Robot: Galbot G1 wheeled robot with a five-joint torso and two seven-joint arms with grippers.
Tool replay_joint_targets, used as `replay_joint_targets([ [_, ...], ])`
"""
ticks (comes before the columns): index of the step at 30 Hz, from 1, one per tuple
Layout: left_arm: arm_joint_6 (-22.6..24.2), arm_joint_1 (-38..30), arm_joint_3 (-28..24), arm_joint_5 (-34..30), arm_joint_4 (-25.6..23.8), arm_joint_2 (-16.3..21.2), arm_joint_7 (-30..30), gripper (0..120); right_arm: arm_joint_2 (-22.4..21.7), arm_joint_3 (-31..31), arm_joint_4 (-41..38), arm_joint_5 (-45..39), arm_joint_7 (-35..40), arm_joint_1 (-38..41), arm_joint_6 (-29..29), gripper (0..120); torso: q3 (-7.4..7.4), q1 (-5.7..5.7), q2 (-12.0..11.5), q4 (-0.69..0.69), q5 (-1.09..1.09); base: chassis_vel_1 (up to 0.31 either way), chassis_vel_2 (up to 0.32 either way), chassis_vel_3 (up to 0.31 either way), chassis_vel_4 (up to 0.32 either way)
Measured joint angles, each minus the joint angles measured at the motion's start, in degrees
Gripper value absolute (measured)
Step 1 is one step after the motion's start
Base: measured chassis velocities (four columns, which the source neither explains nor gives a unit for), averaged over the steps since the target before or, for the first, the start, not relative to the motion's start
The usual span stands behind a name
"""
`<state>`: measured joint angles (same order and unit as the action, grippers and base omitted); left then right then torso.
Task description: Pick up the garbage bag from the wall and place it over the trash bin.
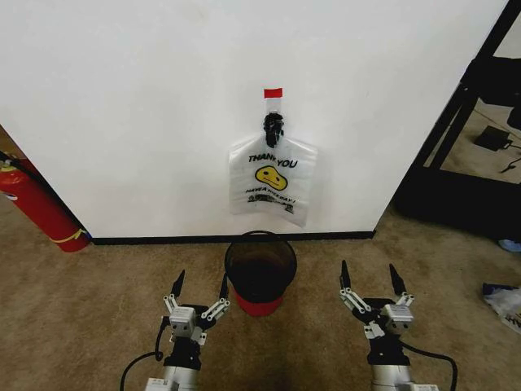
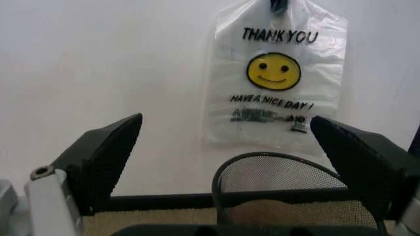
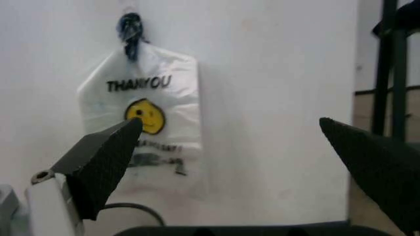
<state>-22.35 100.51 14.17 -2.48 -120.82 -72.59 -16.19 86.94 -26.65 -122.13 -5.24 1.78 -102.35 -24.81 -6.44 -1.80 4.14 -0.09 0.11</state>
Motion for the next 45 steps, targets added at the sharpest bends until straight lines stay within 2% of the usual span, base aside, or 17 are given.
replay_joint_targets([
  [3,0.0,0.0,0.5,0.3,-0.1,-0.5,0.0,100,-2.3,1.8,0.4,-3.6,-0.6,2.0,2.2,100,0.00,0.00,0.0,0.00,0.00,0.000,0.000,0.000,0.000],
  [4,0.0,0.1,1.2,0.4,-0.3,-0.8,0.0,100,-4.8,3.3,0.6,-9.0,-0.9,4.6,4.9,100,0.00,0.00,0.0,0.02,-0.01,0.000,0.000,0.000,0.000],
  [5,0.0,0.1,1.8,0.4,-0.4,-0.8,0.1,100,-7.1,4.1,1.0,-13.7,-1.4,7.1,6.7,100,0.00,0.00,0.0,-0.03,-0.01,0.000,0.000,0.000,0.000],
  [7,0.0,0.2,2.2,0.4,-0.4,-0.8,0.1,100,-8.2,4.3,1.3,-15.9,-1.8,8.5,7.4,100,0.00,0.00,0.0,-0.02,-0.01,0.000,0.000,0.000,0.000],
  [8,0.0,0.4,2.6,0.4,-0.5,-0.8,0.1,100,-10.2,4.5,1.7,-19.9,-2.8,11.5,8.6,100,0.00,0.00,0.0,0.02,-0.02,0.000,0.000,0.000,0.000],
  [11,0.0,0.7,3.7,0.7,-1.0,-0.8,0.2,100,-16.8,6.1,4.0,-33.7,-7.9,21.2,12.0,100,0.00,-0.01,0.0,0.02,-0.01,0.000,0.000,0.000,0.000],
  [14,-0.1,0.8,4.3,1.6,-1.6,-1.6,0.2,100,-19.9,8.9,8.0,-42.8,-13.6,28.6,14.1,100,-0.01,-0.01,0.0,-0.02,0.00,0.000,0.000,0.000,0.000],
  [15,-0.1,0.8,4.3,1.6,-1.6,-1.6,0.2,100,-19.9,8.9,8.0,-42.8,-13.6,28.6,14.1,100,-0.01,-0.01,0.0,-0.02,0.00,0.000,0.000,0.000,0.000],
  [17,-0.1,1.2,4.7,1.9,-2.5,-2.3,0.2,100,-20.8,11.5,11.7,-45.9,-16.6,34.4,15.2,100,-0.01,-0.01,0.0,0.01,-0.01,0.000,0.000,0.000,0.000],
  [23,0.4,2.1,6.5,1.9,-4.1,-4.0,0.2,100,-18.8,18.8,23.7,-51.4,-17.0,49.8,17.9,100,-0.01,-0.01,0.0,-0.01,-0.01,0.000,0.000,0.000,0.000],
  [25,0.4,2.1,6.5,1.9,-4.2,-4.0,0.2,100,-18.6,19.1,24.2,-51.6,-16.9,50.6,18.0,100,-0.02,-0.01,0.0,-0.01,-0.02,0.000,0.000,0.000,0.000],
  [29,0.4,3.0,6.8,2.8,-4.9,-5.3,0.3,100,-15.7,23.2,31.0,-52.8,-15.2,61.2,19.0,100,0.00,-0.01,0.0,0.01,0.02,0.000,0.000,0.000,0.000],
  [31,0.4,3.0,6.8,2.8,-5.0,-5.3,0.3,100,-15.6,23.4,31.3,-52.8,-15.1,61.5,19.0,100,0.00,-0.01,0.0,0.01,0.02,0.000,0.000,0.000,0.000],
  [32,0.4,3.1,7.0,3.0,-5.1,-5.6,0.3,100,-14.6,24.6,33.9,-53.0,-14.3,64.3,19.1,100,-0.01,-0.01,0.0,0.01,0.01,0.000,0.000,0.000,0.000],
  [37,0.2,3.3,7.3,3.0,-5.4,-5.9,0.2,100,-12.4,25.9,39.3,-53.0,-13.3,68.4,19.1,100,-0.01,-0.01,0.0,0.01,0.01,0.000,0.000,0.000,0.000],
  [45,0.2,3.3,7.8,2.7,-5.9,-5.7,0.2,100,-10.5,27.0,42.7,-52.8,-12.1,71.2,19.2,100,0.00,0.00,0.0,0.00,0.01,0.000,0.000,0.000,0.000],
])
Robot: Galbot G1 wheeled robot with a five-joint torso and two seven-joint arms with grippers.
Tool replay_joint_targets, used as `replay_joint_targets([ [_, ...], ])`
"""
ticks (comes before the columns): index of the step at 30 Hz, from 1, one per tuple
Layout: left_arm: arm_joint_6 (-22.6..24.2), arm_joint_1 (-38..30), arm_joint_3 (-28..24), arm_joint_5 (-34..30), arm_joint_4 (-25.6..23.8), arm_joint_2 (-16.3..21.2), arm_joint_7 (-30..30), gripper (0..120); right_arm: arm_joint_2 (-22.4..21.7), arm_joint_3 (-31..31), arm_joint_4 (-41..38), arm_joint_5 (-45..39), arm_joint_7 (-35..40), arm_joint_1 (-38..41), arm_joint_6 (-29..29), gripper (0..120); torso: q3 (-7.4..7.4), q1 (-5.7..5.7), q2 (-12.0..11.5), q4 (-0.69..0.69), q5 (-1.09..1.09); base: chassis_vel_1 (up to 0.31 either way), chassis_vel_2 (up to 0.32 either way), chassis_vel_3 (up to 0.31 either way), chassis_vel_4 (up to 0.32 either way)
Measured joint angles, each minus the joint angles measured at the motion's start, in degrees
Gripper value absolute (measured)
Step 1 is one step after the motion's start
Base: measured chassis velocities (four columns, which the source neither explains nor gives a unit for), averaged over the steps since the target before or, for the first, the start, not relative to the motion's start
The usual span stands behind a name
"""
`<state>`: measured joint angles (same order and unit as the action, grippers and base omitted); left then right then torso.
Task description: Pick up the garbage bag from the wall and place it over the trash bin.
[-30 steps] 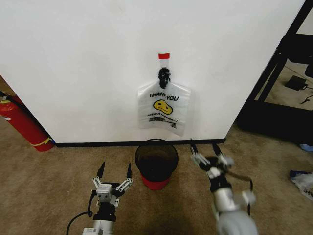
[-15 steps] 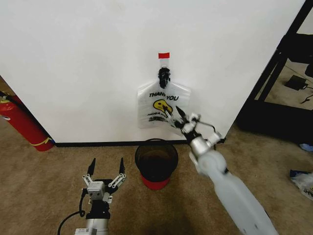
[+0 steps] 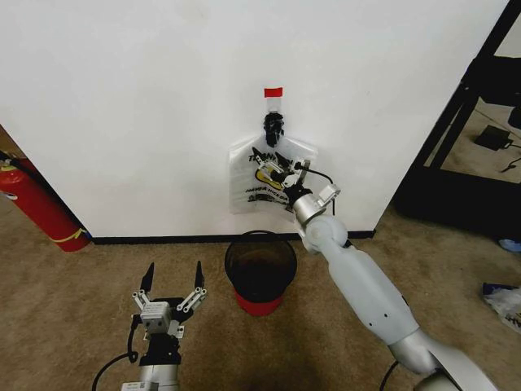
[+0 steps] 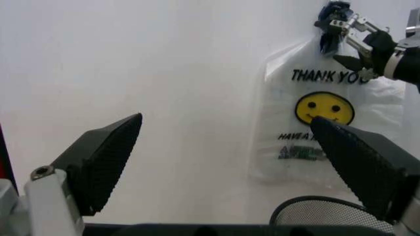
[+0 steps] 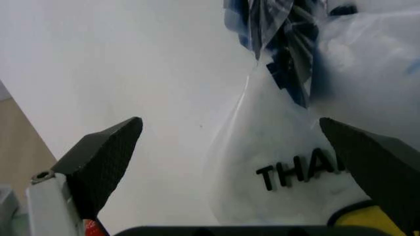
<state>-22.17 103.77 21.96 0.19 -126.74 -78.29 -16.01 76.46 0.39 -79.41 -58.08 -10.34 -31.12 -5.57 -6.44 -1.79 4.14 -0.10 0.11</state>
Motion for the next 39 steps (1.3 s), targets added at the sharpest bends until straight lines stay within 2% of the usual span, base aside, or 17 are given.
replay_joint_targets([
  [7,-0.5,0.5,0.3,-0.3,-0.3,0.1,-0.1,100,1.6,0.0,1.4,0.3,0.9,1.6,0.2,100,0.00,0.00,0.0,0.02,-0.01,0.000,0.000,0.000,0.000],
  [21,-0.7,0.3,0.0,-0.5,-0.1,0.4,-0.2,100,0.4,-0.4,0.9,1.3,3.3,2.6,0.7,97,0.00,0.00,0.0,0.00,-0.01,0.000,0.000,0.000,0.000],
  [25,-0.7,0.1,0.0,-0.7,-0.1,0.5,-0.2,100,0.9,-0.7,1.3,1.5,4.1,3.0,0.8,81,0.00,0.00,0.0,0.01,-0.01,0.000,0.000,0.000,0.000],
  [26,-0.7,0.1,0.0,-0.7,-0.1,0.5,-0.2,100,0.9,-0.7,1.3,1.5,4.1,3.0,0.8,81,0.00,0.00,0.0,0.01,-0.01,0.000,0.000,0.000,0.000],
  [27,-0.7,0.1,0.0,-0.9,-0.1,0.5,-0.2,100,0.9,-0.7,1.3,1.5,4.2,3.0,0.9,72,0.00,0.00,0.0,0.01,0.00,0.000,0.000,0.000,0.000],
  [28,-0.7,0.1,0.0,-0.9,-0.1,0.5,-0.2,100,0.9,-0.7,1.3,1.5,4.2,3.0,0.9,72,0.00,0.00,0.0,0.01,0.00,0.000,0.000,0.000,0.000],
  [39,-0.8,0.0,-0.1,-1.4,-0.1,0.5,-0.5,100,1.3,-0.4,1.7,1.8,7.1,3.3,0.2,30,0.00,0.00,0.0,0.01,-0.01,0.000,0.000,0.000,0.000],
])
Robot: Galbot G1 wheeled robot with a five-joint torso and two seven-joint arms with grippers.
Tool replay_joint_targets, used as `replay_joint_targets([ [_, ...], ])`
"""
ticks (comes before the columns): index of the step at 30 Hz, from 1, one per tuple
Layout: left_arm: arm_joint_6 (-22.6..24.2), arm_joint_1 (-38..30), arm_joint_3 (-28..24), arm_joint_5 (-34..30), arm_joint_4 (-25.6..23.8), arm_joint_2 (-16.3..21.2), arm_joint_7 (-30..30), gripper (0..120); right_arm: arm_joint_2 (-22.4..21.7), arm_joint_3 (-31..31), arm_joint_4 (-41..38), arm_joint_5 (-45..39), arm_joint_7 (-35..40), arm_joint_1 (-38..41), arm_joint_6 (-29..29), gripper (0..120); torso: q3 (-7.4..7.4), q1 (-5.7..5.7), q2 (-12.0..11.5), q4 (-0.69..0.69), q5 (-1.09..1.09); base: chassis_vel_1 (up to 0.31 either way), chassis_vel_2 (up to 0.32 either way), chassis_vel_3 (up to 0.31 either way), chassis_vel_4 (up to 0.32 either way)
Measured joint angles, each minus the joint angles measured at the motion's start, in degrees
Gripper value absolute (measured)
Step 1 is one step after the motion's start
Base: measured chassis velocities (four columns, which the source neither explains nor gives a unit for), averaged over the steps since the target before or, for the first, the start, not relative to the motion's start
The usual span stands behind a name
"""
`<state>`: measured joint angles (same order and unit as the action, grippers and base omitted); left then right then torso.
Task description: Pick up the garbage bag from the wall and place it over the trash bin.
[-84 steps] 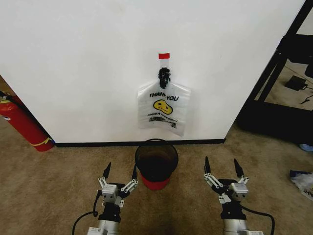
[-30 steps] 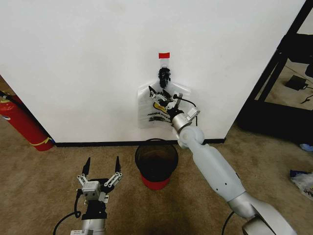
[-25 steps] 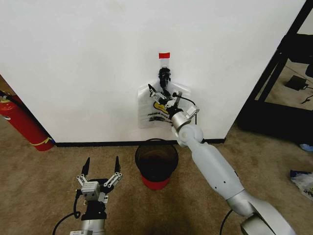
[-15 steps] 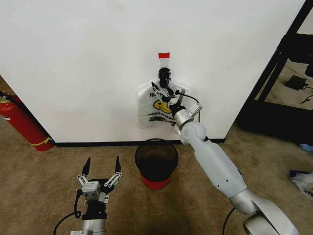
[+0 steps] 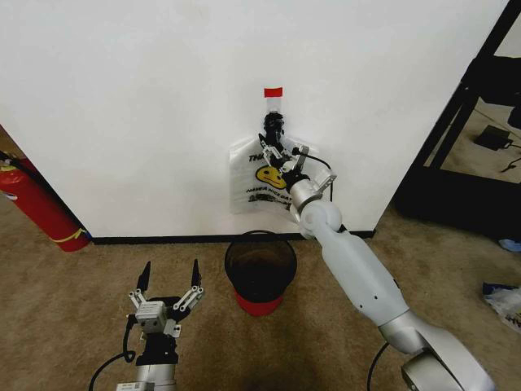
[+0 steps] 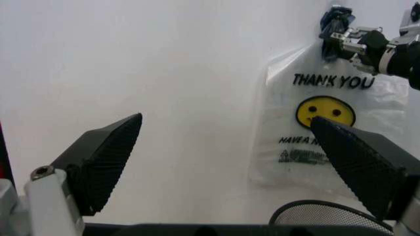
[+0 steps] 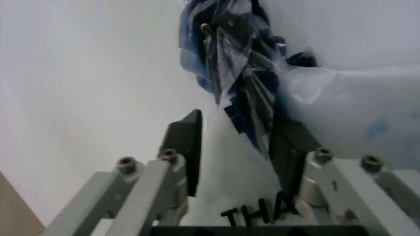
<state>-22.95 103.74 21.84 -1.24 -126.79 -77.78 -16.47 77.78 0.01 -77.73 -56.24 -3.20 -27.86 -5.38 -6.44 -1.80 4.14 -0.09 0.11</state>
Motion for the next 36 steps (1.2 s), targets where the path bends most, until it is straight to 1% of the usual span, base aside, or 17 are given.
replay_joint_targets([
  [3,0.0,0.1,0.0,-0.1,0.0,0.1,-0.2,100,0.0,0.2,-0.1,0.1,0.6,-0.1,-0.2,19,0.00,0.00,0.0,0.00,0.00,0.000,0.000,0.000,0.000],
  [4,0.0,0.1,0.0,-0.1,0.0,0.1,-0.2,100,0.0,0.2,-0.1,0.1,0.6,-0.1,-0.2,19,0.00,0.00,0.0,0.00,0.00,0.000,0.000,0.000,0.000],
  [7,-0.1,0.2,0.1,-0.2,-0.4,0.1,-0.2,100,-0.1,0.4,-0.6,0.1,1.0,-0.3,-0.2,8,0.00,0.00,0.0,0.00,0.00,0.000,0.000,0.000,0.000],
  [8,-0.2,0.2,0.1,-0.2,-0.4,0.2,-0.2,100,-0.2,0.4,-0.8,0.1,1.1,-0.4,-0.2,6,0.00,0.00,0.0,0.00,0.00,0.000,0.000,0.000,0.000],
  [9,-0.2,0.2,0.1,-0.2,-0.6,0.2,-0.2,100,-0.3,0.4,-1.0,0.1,1.2,-0.4,-0.2,0,0.00,0.00,0.0,0.00,0.00,0.000,0.000,0.000,0.000],
  [16,-0.5,0.2,-0.3,0.0,-1.0,-0.2,-0.2,100,-0.2,0.4,-2.0,0.2,2.1,-1.0,-0.3,0,0.00,0.00,0.0,0.01,-0.01,0.000,0.000,0.000,0.000],
  [22,-0.8,0.7,-0.4,0.1,-1.4,-0.1,-0.2,100,-1.2,0.6,-5.2,0.4,3.0,-3.2,-0.3,0,0.00,0.00,0.0,0.00,-0.01,0.000,0.000,0.000,0.000],
  [25,-0.8,0.7,-0.3,0.0,-1.6,0.1,-0.2,100,-2.3,1.0,-8.5,1.0,3.4,-5.7,-0.5,0,0.00,0.00,0.0,0.00,0.00,0.000,0.000,0.000,0.000],
  [28,-0.9,0.6,-0.3,0.0,-1.6,0.2,-0.2,100,-2.9,1.1,-9.8,1.6,3.4,-7.0,-0.6,0,0.00,0.00,0.0,0.00,0.00,0.000,0.000,0.000,0.000],
  [32,-1.0,0.6,-0.5,0.0,-1.5,0.4,-0.2,100,-4.9,0.7,-14.9,3.9,3.4,-12.4,-0.7,0,0.00,0.00,0.0,0.00,-0.01,0.000,0.000,0.000,0.000],
  [33,-1.0,0.6,-0.5,0.0,-1.5,0.4,-0.2,100,-4.9,0.7,-14.9,3.9,3.4,-12.4,-0.7,0,0.00,0.00,0.0,0.00,-0.01,0.000,0.000,0.000,0.000],
  [36,-1.1,0.5,-0.6,-0.1,-1.3,0.5,-0.2,100,-5.8,0.0,-18.1,5.7,3.2,-16.5,-0.6,0,0.00,0.00,0.0,-0.01,-0.01,0.000,0.000,0.000,0.000],
])
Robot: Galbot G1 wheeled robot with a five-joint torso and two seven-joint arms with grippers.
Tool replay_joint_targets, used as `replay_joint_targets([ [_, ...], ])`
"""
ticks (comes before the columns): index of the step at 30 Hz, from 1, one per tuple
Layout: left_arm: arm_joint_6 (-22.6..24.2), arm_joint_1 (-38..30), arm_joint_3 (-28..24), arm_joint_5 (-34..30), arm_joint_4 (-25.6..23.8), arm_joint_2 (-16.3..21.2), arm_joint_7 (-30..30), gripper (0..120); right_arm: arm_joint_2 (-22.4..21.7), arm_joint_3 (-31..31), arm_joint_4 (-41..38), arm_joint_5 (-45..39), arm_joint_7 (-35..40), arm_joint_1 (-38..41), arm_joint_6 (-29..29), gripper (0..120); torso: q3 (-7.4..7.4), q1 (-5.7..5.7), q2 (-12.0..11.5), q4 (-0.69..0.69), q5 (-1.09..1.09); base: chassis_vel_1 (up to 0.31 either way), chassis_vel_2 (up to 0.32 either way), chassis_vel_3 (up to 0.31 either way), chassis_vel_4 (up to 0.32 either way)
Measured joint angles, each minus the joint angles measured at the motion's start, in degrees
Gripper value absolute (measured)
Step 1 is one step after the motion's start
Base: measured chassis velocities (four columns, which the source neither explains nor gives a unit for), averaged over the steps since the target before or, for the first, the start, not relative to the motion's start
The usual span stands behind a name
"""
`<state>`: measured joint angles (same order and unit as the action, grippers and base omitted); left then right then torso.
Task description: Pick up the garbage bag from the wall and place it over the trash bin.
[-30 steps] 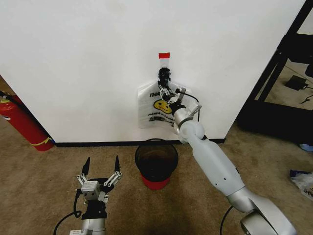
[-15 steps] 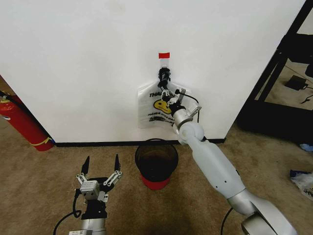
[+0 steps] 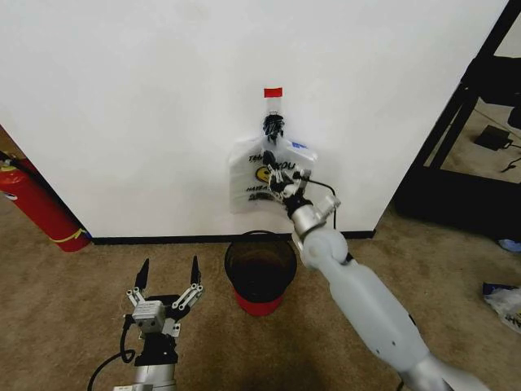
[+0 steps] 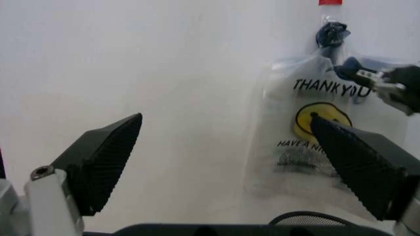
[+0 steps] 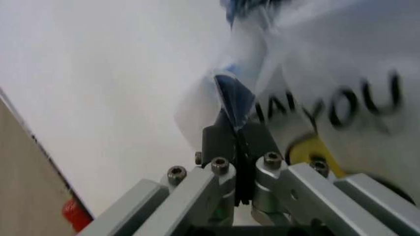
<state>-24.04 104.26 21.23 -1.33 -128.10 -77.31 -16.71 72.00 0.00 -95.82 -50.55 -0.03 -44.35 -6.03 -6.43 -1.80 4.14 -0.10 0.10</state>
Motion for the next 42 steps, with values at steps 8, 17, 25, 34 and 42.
replay_joint_targets([
  [8,-0.1,-0.4,-0.4,-0.1,0.3,0.4,0.0,100,-1.9,-0.7,-6.0,2.3,-0.2,-6.5,0.0,0,0.00,0.00,0.0,0.02,0.01,0.000,0.000,0.000,0.000],
  [17,-0.1,-0.8,-0.5,-0.9,0.5,1.0,0.0,100,-3.2,-2.4,-11.4,5.5,-1.0,-13.3,-0.2,0,0.00,0.00,0.0,0.01,0.01,0.000,0.000,0.000,0.000],
  [25,-0.1,-0.8,-0.7,-1.0,0.5,1.2,0.1,100,-3.3,-4.4,-14.6,7.9,-2.1,-18.5,-0.8,0,0.00,0.00,0.0,0.01,0.01,0.000,0.000,0.000,0.000],
  [34,-0.1,-0.8,-1.2,-0.9,0.5,1.4,0.2,100,-2.8,-5.9,-16.4,10.3,-3.3,-23.3,-1.6,0,0.00,0.00,0.0,0.02,0.01,0.000,0.000,0.000,0.000],
  [42,-0.2,-1.0,-1.6,-0.7,0.7,1.6,0.2,100,-1.8,-7.4,-17.7,13.8,-5.4,-29.7,-3.7,0,0.00,0.00,0.0,0.01,0.01,0.000,0.000,0.000,0.000],
])
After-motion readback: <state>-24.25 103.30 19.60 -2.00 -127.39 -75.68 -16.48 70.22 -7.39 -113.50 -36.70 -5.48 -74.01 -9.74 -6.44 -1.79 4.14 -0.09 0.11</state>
